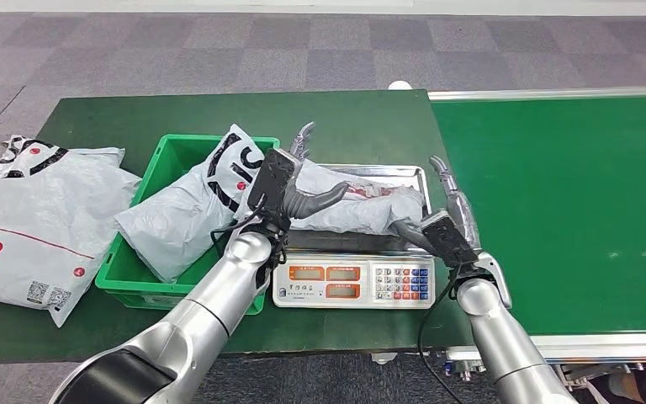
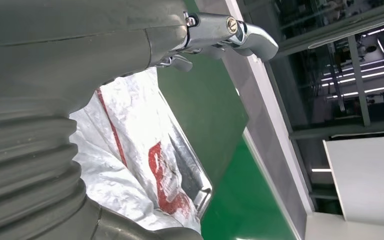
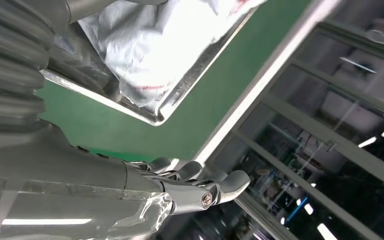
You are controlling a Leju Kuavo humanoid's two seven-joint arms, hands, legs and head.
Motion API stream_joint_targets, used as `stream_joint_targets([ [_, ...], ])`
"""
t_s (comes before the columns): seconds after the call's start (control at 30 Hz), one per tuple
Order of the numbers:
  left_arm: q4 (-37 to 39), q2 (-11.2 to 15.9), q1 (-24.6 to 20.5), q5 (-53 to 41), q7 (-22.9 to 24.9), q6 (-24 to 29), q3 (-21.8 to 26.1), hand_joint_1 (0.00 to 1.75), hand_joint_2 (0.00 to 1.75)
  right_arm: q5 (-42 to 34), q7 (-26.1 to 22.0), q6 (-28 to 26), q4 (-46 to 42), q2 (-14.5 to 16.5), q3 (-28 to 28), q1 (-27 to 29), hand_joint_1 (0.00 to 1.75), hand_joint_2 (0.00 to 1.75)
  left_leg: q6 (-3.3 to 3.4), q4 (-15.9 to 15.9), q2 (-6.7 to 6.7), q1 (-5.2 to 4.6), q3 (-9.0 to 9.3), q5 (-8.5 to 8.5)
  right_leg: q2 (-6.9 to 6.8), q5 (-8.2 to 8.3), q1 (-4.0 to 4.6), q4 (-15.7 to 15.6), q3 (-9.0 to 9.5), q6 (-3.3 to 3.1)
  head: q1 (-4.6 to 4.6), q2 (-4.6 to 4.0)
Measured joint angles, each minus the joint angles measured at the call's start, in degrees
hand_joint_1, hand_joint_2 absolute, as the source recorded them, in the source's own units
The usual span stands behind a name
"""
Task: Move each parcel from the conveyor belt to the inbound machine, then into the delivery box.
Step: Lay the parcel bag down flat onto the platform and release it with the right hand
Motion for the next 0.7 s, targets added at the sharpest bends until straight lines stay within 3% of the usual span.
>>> stream_joint_targets([
  [0.1,0.4,0.0,0.0,-1.0,0.0,1.8,-0.5,0.00,1.75,-4.8,-3.0,1.9,2.8,0.0,-2.1,-0.9,0.00,1.75,0.00,0.0,0.00,0.00,0.00,0.00,0.00,0.00,0.00,0.0,0.01,0.00,0.00,0.00],
  [0.33,1.7,0.1,0.0,-4.8,0.5,6.5,-2.0,0.00,1.75,-7.6,-7.4,-0.8,9.8,-0.2,-5.4,-3.1,0.00,1.75,0.00,0.0,0.00,-0.01,0.01,0.00,0.00,0.00,0.00,0.0,0.00,0.00,0.00,0.00],
  [0.5,2.4,0.1,0.0,-7.4,0.4,7.4,-3.2,0.00,1.75,-13.7,-9.0,3.3,12.7,-0.2,-8.8,-2.9,0.00,1.75,0.00,0.0,-0.03,0.00,0.00,-0.01,-0.03,-0.01,0.00,0.0,0.00,0.00,0.00,0.00],
  [0.7,3.0,0.2,0.0,-10.6,1.0,8.2,-4.4,0.00,1.75,-12.5,-10.1,2.5,16.0,-0.5,-12.3,-2.8,0.00,1.75,-0.02,0.0,0.00,-0.01,0.00,-0.03,0.00,-0.01,-0.01,0.0,0.00,-0.01,0.00,0.00],
])
